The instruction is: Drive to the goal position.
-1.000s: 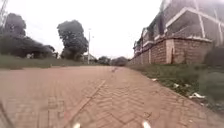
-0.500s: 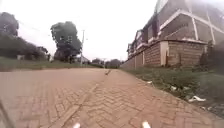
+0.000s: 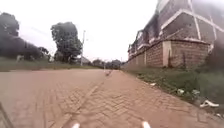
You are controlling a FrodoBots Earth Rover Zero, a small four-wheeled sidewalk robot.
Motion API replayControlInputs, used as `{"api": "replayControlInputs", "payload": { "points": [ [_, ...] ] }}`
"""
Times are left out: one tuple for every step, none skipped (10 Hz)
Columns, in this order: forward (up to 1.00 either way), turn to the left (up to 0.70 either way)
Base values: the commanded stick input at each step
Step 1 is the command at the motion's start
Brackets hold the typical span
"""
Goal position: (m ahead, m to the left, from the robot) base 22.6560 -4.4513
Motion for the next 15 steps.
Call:
{"api": "replayControlInputs", "payload": {
  "points": [
    [0.5,0.08],
    [0.5,0.1],
    [0.5,0.07],
    [0.5,0.16],
    [0.5,0.16],
    [0.5,0.05],
    [0.5,0.05],
    [0.5,0.18],
    [0.5,-0.07],
    [0.5,-0.44],
    [0.5,-0.5],
    [0.5,-0.14],
    [0.5,0.12],
    [0.5,0.18],
    [0.5,0.13]
  ]
}}
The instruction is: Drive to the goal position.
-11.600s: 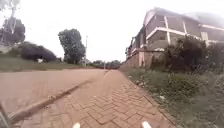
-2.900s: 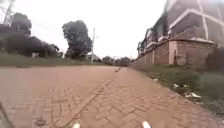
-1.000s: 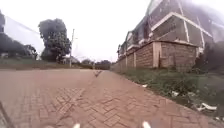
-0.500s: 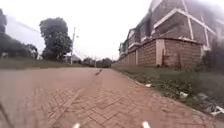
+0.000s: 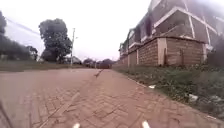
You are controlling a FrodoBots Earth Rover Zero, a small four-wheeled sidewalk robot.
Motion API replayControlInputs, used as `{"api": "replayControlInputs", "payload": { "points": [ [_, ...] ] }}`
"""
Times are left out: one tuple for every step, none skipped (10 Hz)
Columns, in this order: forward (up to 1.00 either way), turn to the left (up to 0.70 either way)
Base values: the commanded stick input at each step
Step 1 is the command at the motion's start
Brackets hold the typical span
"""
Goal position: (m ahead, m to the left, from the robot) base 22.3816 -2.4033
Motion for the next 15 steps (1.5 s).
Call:
{"api": "replayControlInputs", "payload": {
  "points": [
    [0.5,0.02],
    [0.5,0.0],
    [0.5,0.09],
    [0.5,0.0],
    [0.5,0.0],
    [0.5,0.0],
    [0.5,0.0],
    [0.5,0.0],
    [0.5,0.0],
    [0.5,0.0],
    [0.5,0.0],
    [0.5,0.03],
    [0.5,0.08],
    [0.5,0.09],
    [0.5,0.1]
  ]
}}
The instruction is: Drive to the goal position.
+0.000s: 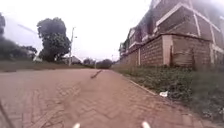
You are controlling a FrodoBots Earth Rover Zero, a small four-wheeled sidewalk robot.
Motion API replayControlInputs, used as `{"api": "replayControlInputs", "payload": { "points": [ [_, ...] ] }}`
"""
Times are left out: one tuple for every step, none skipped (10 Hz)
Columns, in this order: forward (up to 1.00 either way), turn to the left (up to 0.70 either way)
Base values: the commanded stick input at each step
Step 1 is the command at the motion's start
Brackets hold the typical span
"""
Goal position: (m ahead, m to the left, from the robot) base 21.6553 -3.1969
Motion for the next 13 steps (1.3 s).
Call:
{"api": "replayControlInputs", "payload": {
  "points": [
    [0.5,0.1],
    [0.5,0.08],
    [0.5,0.08],
    [0.5,0.08],
    [0.5,0.06],
    [0.5,0.0],
    [0.5,0.07],
    [0.5,0.1],
    [0.5,0.01],
    [0.5,0.11],
    [0.5,0.1],
    [0.5,0.08],
    [0.5,0.09]
  ]
}}
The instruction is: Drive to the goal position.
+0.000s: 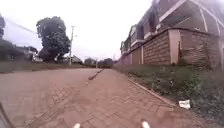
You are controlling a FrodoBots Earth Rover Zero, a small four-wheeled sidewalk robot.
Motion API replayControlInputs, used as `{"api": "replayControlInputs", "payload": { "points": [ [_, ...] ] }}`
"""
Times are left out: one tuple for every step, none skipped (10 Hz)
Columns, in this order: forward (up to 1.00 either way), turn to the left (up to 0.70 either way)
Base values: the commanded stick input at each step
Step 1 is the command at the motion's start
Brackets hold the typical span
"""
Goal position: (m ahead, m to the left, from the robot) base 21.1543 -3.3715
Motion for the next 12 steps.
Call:
{"api": "replayControlInputs", "payload": {
  "points": [
    [0.5,0.17],
    [0.5,0.16],
    [0.5,0.12],
    [0.5,0.04],
    [0.5,0.13],
    [0.5,0.12],
    [0.5,0.06],
    [0.5,0.08],
    [0.5,0.09],
    [0.5,0.06],
    [0.5,0.07],
    [0.5,0.07]
  ]
}}
